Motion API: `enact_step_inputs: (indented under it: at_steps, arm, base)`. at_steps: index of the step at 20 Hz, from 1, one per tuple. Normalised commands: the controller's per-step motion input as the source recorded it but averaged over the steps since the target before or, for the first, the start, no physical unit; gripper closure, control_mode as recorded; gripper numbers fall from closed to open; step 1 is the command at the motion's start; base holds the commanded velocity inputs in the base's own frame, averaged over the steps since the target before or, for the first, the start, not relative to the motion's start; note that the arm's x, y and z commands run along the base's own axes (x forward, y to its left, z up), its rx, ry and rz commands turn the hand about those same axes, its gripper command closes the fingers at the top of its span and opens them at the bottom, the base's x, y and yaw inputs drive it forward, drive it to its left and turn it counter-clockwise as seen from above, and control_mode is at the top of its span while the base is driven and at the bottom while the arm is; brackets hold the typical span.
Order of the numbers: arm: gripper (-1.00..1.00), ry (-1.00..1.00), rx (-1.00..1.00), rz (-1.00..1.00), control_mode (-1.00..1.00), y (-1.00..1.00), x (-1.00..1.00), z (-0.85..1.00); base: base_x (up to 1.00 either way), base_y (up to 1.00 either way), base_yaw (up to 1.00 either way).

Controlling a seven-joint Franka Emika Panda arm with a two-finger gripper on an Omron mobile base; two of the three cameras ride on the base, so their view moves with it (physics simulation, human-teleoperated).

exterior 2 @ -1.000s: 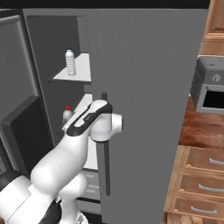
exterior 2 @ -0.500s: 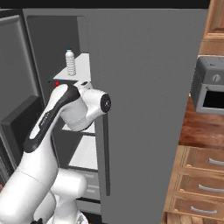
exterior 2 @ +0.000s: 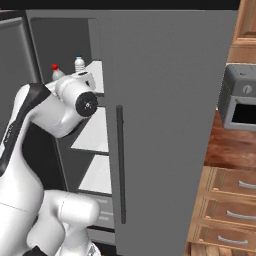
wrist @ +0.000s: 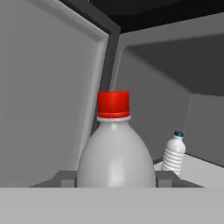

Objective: Take the bottled waters from the counter and place them in the freezer to freeze. Close the freezer door after placing the bottles.

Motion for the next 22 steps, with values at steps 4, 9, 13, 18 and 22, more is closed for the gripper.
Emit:
enact_step_inputs:
  at_steps: [4,9,13,18,22]
  arm:
    - [1.00,-0.01,0.11,-0.13,-1.00,-0.11,0.00,0.27]
    - [1.00,-0.03,0.01,-0.23,-1.00,0.00,0.00,0.00]
    - [1.00,0.00,0.11,-0.28,-1.00,0.00,0.00,0.00]
    - [1.00,0.00,0.16,-0.15,-1.00,0.01,0.00,0.02]
    - [1.00,-0.01,0.14,-0.07,-1.00,0.00,0.00,0.04]
  base:
    - [0.00,0.00,0.00]
    - [0.00,0.00,0.00]
    - [0.00,0.00,0.00]
    - [0.00,0.00,0.00]
    - [0.00,0.00,0.00]
